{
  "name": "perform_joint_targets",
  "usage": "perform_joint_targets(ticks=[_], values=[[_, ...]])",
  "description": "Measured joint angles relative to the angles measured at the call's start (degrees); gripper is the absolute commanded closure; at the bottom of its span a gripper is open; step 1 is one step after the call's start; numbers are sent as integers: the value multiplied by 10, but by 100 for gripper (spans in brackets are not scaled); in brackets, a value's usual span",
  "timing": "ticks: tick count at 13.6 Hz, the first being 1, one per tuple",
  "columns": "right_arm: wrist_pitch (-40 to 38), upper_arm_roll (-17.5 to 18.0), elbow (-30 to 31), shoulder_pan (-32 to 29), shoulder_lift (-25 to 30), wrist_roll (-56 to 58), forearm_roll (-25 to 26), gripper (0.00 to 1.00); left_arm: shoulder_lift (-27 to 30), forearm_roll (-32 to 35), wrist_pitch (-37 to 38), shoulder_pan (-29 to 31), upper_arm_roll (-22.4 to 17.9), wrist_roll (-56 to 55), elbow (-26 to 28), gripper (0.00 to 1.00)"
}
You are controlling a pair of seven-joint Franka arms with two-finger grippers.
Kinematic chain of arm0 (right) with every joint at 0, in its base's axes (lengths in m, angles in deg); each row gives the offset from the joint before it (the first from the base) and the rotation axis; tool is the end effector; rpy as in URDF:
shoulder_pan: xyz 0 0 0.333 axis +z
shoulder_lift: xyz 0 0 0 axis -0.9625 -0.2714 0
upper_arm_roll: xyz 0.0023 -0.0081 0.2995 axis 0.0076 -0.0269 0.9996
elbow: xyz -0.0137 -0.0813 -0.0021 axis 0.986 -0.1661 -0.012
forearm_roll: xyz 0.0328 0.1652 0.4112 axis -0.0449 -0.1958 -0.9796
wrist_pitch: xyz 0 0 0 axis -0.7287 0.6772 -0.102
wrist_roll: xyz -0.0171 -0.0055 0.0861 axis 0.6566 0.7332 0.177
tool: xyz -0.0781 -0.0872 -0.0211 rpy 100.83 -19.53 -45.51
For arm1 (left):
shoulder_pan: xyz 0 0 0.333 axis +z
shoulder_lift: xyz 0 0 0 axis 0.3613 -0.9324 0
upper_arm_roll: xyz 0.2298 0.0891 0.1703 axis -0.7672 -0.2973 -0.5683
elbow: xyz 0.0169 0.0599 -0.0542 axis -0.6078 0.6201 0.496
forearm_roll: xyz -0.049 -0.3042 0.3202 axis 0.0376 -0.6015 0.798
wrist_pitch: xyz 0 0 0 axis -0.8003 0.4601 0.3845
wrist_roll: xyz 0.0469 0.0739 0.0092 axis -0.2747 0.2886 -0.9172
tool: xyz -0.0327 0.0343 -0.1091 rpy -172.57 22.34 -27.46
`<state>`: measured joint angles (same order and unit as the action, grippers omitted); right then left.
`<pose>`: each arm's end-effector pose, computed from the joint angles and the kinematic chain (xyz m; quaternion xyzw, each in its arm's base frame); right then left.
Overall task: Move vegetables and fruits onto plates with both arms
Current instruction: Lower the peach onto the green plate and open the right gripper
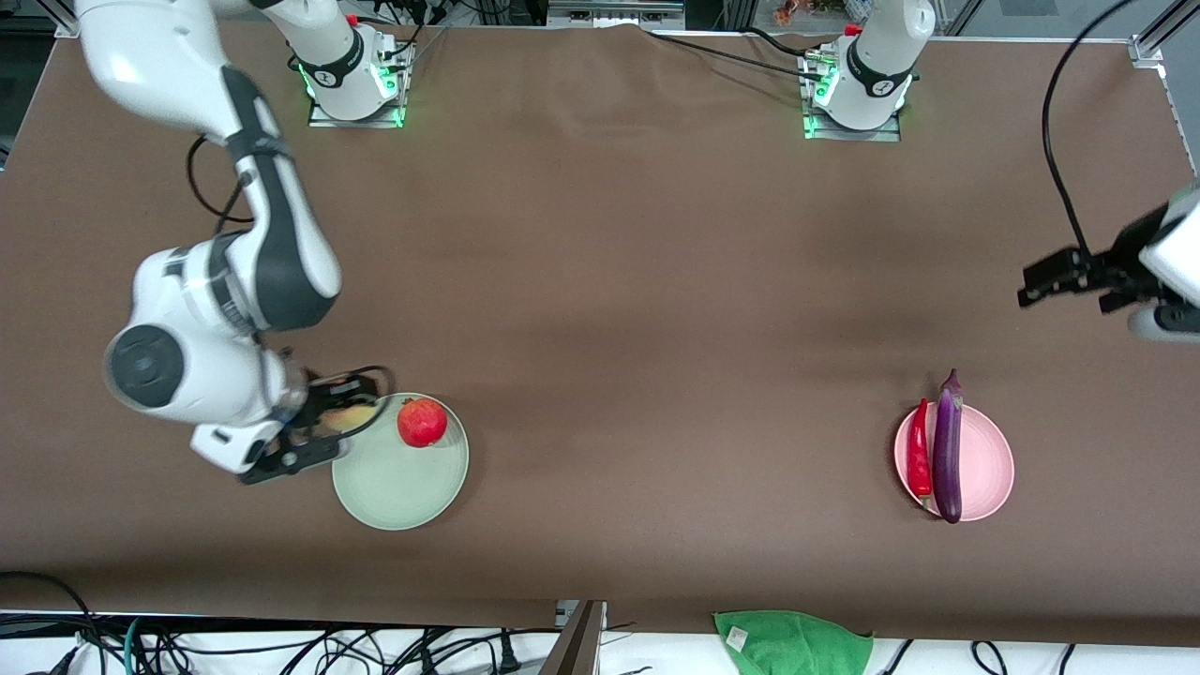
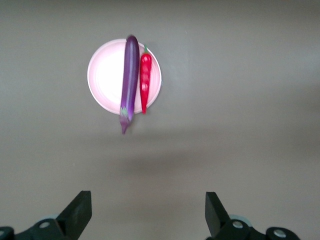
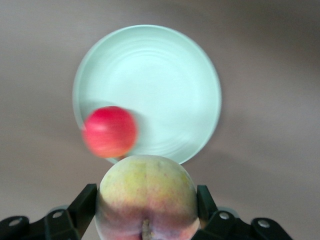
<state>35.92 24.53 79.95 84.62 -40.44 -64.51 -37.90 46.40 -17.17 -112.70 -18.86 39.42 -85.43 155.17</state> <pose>0.7702 0.1391 0.3126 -0.9837 -0.1749 0.0285 0.0290 0.6493 -0.0015 0.5618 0.9994 -0.0200 -0.0239 0.0162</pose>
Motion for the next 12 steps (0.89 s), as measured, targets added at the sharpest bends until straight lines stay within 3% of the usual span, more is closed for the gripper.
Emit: perform_joint_targets(ticks=[1, 2, 3, 4, 7, 12], values=[[16, 0, 0, -4, -11, 11, 0, 48, 10, 0, 18, -4, 0, -3, 5, 0], [36, 2, 0, -3, -21, 15, 0, 33, 17, 0, 32, -6, 0, -10, 10, 0], [62, 4, 0, 0, -32, 16, 0, 10, 21, 0, 40, -7, 0, -20, 14, 0], [85, 4, 0, 1, -43, 17, 0, 2, 21, 0, 44, -7, 0, -34, 18, 0], [107, 4, -1, 0, -59, 23, 0, 1, 21, 0, 45, -7, -1, -60, 20, 0], [30, 5, -19, 1, -38, 6, 0, 1, 19, 0, 42, -6, -4, -63, 18, 0]])
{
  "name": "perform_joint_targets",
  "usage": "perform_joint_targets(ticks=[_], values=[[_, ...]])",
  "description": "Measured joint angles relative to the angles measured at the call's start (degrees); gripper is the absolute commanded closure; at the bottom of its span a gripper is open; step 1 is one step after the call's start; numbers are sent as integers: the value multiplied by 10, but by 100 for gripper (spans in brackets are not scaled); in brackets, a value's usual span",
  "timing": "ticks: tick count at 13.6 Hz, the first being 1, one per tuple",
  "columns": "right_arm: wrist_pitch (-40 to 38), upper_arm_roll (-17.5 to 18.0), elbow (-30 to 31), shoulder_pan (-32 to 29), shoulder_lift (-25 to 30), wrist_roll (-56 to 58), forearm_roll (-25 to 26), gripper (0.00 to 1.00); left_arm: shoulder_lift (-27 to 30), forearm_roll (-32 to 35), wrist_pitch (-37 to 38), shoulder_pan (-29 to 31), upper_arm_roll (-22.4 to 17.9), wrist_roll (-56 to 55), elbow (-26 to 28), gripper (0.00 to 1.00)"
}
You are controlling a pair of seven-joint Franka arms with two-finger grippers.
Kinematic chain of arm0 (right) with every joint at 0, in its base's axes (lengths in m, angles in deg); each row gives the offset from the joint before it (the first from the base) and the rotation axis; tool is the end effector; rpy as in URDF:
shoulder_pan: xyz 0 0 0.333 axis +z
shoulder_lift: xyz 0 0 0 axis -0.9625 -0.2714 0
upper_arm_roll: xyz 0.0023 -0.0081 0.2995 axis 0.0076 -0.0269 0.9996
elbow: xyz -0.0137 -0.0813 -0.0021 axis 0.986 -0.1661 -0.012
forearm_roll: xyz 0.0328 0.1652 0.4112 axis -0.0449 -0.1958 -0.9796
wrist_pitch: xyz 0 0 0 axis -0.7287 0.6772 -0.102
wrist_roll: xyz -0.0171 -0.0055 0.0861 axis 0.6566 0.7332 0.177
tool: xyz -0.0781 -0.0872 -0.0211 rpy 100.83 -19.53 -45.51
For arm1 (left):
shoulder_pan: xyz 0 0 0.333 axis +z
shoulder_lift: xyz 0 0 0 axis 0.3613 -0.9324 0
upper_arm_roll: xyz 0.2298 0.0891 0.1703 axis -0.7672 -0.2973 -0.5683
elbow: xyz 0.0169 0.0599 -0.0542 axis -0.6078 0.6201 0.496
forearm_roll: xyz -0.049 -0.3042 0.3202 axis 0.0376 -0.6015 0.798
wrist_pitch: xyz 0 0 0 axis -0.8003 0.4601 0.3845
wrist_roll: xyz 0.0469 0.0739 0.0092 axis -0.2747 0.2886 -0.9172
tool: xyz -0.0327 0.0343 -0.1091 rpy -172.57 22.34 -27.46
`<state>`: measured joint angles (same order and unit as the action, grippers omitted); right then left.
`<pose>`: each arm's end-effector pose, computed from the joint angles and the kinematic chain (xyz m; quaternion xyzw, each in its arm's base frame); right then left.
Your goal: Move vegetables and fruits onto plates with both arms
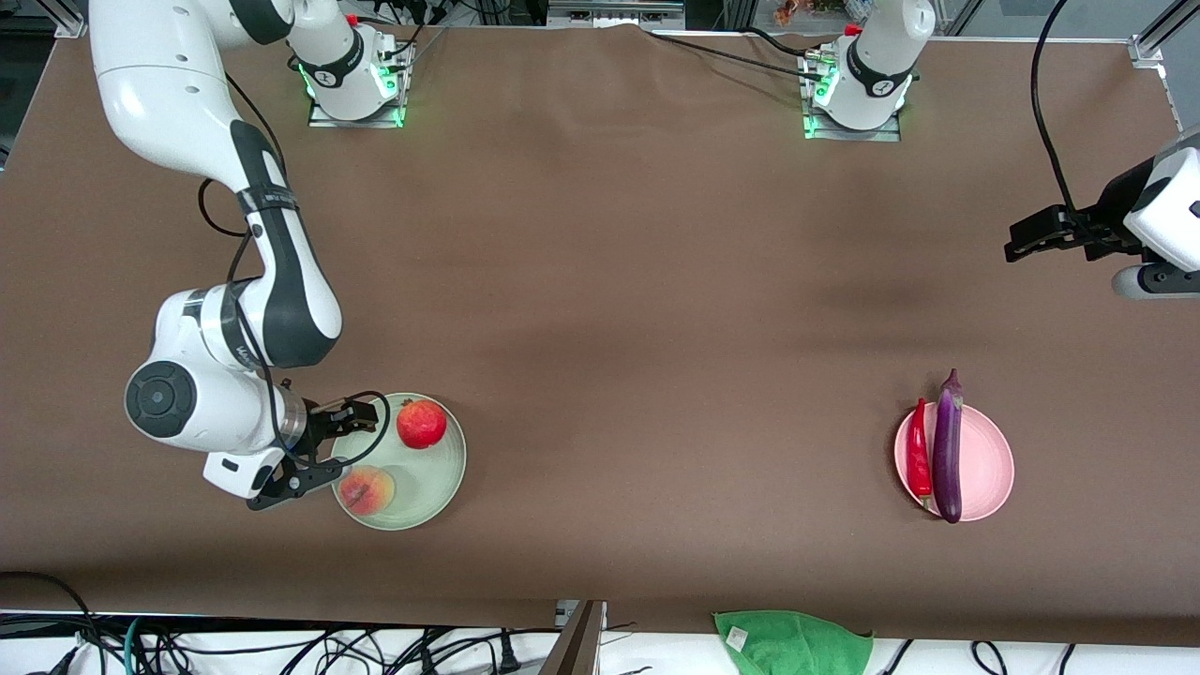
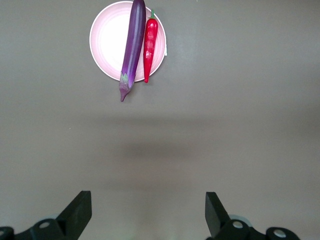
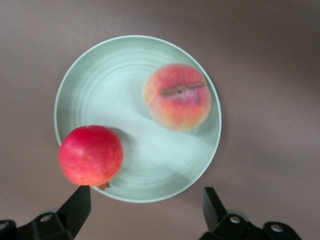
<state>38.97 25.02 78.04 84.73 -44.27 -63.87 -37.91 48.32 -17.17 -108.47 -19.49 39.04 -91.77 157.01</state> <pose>0.7795 0.1471 0.2816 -0.9824 -0.1833 0.0187 0.0312 0.6305 -0.0050 0.5609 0.9975 0.0324 -0.0610 0.0123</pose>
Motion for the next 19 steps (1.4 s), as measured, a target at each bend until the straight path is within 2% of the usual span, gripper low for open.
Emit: perform_joint_targets(ticks=[5, 10, 12, 15, 19], values=[[-111, 5, 8, 14, 83, -154, 0, 1, -3, 0, -2, 0, -1, 0, -3, 0], [-127, 2, 132, 19, 237, -173, 1, 1, -7, 0, -4, 0, -1, 0, -5, 0], [-140, -1, 167, 18, 279, -173, 4, 1, -11, 0, -4, 0, -3, 0, -9, 0], [-165, -7, 183, 17, 304, -173, 10, 1, -14, 0, -4, 0, -3, -1, -11, 0], [-177, -12, 184, 16, 307, -173, 10, 1, -16, 0, -4, 0, -3, -1, -13, 0]])
